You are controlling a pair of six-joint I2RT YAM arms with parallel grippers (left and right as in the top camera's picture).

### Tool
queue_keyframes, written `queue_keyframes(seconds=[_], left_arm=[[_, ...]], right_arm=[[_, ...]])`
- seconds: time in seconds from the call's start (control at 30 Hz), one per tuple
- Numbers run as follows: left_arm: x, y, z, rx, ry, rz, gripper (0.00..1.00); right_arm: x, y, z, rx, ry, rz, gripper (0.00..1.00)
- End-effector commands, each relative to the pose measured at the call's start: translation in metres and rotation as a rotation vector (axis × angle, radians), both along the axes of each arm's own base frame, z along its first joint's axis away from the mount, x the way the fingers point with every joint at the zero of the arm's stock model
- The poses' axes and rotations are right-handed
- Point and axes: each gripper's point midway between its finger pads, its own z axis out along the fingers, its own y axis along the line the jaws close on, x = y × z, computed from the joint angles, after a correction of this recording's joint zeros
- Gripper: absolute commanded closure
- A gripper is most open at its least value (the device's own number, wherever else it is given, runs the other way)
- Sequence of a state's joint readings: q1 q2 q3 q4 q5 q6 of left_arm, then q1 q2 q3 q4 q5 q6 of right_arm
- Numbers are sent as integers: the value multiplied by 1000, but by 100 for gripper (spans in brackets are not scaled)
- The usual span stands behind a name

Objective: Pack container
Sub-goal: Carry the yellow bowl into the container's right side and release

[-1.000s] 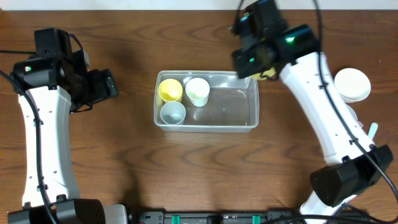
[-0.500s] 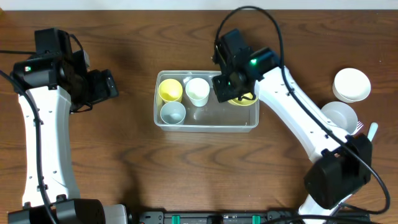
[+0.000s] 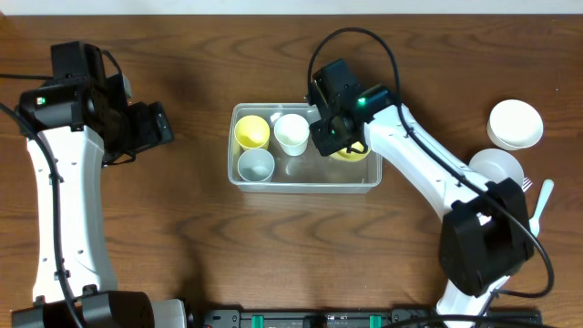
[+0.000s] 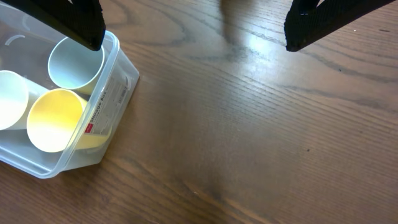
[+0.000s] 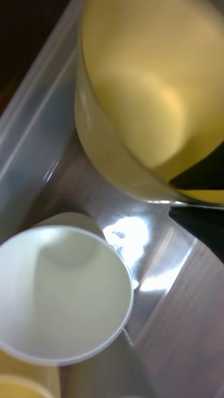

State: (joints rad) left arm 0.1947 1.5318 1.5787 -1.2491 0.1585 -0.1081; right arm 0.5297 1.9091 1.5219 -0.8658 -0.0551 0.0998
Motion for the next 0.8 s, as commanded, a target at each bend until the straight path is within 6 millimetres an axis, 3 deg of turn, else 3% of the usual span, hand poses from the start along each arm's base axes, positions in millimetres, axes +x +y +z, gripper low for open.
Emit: queue_keyframes(seconds=[0.0,0.13,0.47,0.57,0.63,0.77], left_arm=[[-1,0,-2,-14,6,10,8],[-1,0,-2,-14,6,10,8],[-1,0,-2,-14,6,10,8],[-1,0,-2,-14,6,10,8],[-1,0,-2,-14,6,10,8],[-1,0,-2,-14,6,10,8]], right_arm=[[3,-5,-11,-30,4,6,82],[6,-4,-10,-26,-8,5,69],[14,-11,-3,-62,-50,-14,59],[24,-14,27,-49,-109,-45,53],[33,-22,60,-23,-165,-99,46],[49,-66,127,35,-268,-286,36]])
